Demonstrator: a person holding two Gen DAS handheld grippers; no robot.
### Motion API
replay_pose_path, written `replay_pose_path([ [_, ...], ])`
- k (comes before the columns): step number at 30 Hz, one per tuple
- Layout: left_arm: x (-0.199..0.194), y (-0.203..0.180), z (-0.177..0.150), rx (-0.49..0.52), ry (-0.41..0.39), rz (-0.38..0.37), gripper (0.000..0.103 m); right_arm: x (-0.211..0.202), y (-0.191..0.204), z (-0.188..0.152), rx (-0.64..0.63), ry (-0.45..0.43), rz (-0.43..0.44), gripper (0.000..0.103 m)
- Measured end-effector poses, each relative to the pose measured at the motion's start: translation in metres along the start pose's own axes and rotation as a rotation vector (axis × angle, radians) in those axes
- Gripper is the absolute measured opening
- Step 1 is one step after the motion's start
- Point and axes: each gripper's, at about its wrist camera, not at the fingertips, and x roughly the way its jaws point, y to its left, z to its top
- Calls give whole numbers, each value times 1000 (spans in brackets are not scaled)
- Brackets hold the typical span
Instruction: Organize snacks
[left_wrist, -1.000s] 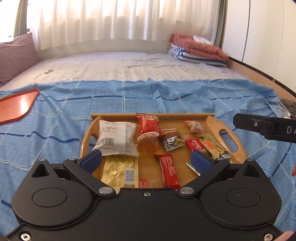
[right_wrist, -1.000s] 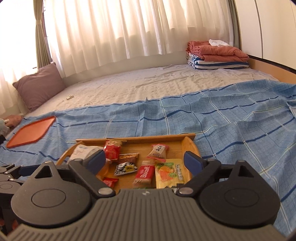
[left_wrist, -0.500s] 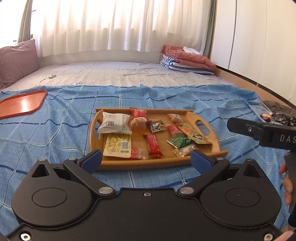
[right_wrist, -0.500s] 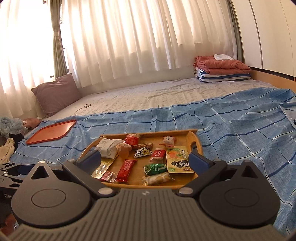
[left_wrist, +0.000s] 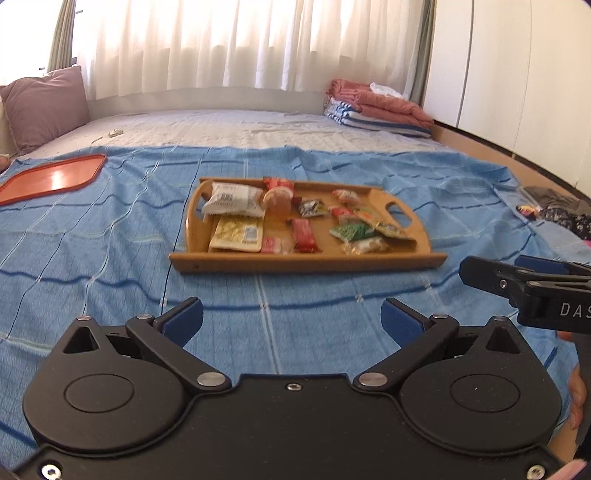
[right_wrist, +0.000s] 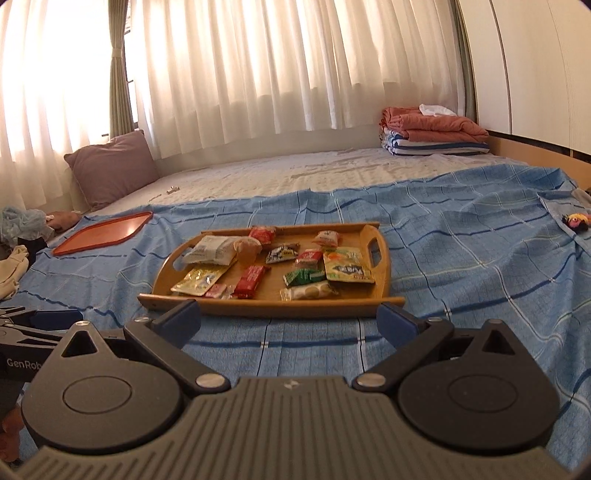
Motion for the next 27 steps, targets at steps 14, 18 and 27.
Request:
replay_pose_path([
  [14, 38, 15, -53, -24, 79, 63, 103, 27, 7, -72, -108, 98, -111, 103],
  [18, 48, 14, -59, -13, 97, 68, 103, 36, 11, -82, -150, 124, -142, 103],
  [27, 58, 9, -63, 37, 97, 81, 103, 44, -1, -90, -73, 153, -137, 103],
])
